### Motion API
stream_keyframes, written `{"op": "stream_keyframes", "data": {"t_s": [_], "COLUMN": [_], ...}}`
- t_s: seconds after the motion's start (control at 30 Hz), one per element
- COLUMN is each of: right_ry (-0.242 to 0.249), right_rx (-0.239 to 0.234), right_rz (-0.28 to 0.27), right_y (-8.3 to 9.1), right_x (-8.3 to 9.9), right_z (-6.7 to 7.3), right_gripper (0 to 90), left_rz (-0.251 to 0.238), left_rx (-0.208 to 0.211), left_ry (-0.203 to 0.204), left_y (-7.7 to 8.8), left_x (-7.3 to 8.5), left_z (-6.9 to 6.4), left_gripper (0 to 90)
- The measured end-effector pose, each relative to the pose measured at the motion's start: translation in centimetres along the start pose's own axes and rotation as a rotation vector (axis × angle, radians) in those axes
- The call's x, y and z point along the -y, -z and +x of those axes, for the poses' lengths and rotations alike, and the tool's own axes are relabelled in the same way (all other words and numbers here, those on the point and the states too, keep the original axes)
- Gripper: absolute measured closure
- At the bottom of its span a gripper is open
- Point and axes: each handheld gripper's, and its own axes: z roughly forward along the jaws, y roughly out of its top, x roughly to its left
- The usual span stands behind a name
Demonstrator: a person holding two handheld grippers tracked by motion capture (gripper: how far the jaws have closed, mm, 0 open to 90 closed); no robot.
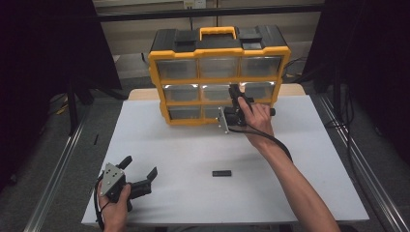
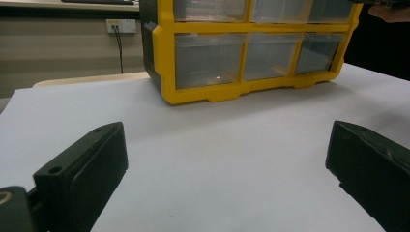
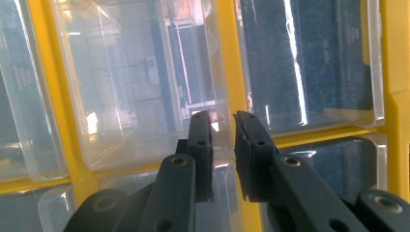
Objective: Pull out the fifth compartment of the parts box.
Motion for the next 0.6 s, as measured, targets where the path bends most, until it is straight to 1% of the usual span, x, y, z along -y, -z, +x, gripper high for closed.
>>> {"op": "stream_keyframes", "data": {"t_s": [0.3, 0.33, 0.5, 0.6], "right_ry": [0.005, -0.005, -0.001, -0.003], "right_rx": [-0.002, -0.003, -0.002, -0.004], "right_rz": [-0.005, 0.000, -0.006, -0.005], "right_y": [0.36, 0.44, 0.67, 0.79], "right_x": [0.08, 0.07, 0.01, 0.02], "right_z": [-0.06, 0.01, -0.01, -0.01], "right_gripper": [78.0, 78.0, 78.1, 78.1], "left_rz": [-0.005, -0.005, 0.000, -0.003], "left_rx": [-0.007, -0.006, -0.004, -0.004], "left_ry": [0.006, 0.006, -0.001, 0.005], "left_y": [0.01, 0.01, 0.02, 0.00], "left_x": [-0.01, -0.02, -0.01, -0.01], "left_z": [0.04, 0.03, 0.06, 0.02], "left_gripper": [1.3, 1.3, 1.3, 1.3]}}
